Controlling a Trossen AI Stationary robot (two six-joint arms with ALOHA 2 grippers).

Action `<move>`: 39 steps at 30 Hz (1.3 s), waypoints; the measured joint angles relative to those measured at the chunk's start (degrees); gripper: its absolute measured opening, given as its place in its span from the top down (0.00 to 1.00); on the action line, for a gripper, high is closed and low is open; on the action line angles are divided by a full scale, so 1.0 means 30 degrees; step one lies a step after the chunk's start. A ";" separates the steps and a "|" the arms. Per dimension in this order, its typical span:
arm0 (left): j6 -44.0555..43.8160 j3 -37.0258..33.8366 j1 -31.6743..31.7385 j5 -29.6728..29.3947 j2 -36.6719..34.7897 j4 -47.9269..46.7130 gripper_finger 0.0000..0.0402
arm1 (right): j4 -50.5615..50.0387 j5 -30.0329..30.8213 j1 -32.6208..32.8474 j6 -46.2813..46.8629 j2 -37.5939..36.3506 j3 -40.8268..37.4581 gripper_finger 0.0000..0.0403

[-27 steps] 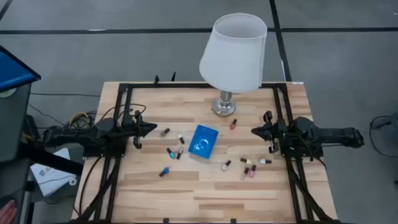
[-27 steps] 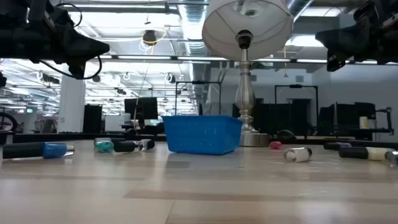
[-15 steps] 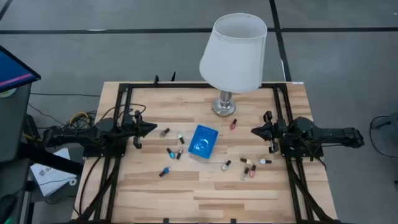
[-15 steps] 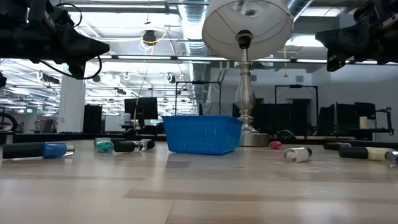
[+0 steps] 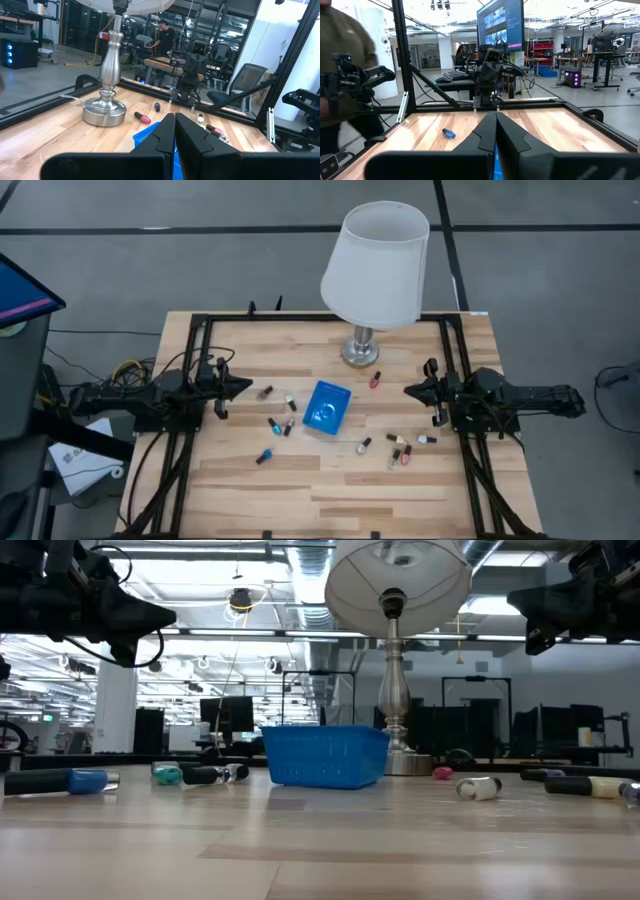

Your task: Pick & Place Nail Polish

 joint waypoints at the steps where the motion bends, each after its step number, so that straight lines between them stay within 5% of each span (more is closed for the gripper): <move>1: 0.0001 -0.0002 0.0001 0.0000 0.0000 0.0000 0.98 | -0.0007 0.0000 0.0000 0.0000 0.0000 0.0000 1.00; 27: -0.0097 -0.0004 -0.0001 -0.0087 0.0007 0.0220 0.98 | -0.0007 0.0000 0.0000 0.0007 0.0000 0.0000 1.00; 39: -0.4568 -0.0004 0.0004 -0.0039 0.0000 0.0614 0.98 | 0.0200 0.0007 0.0045 0.1415 0.0000 0.0000 1.00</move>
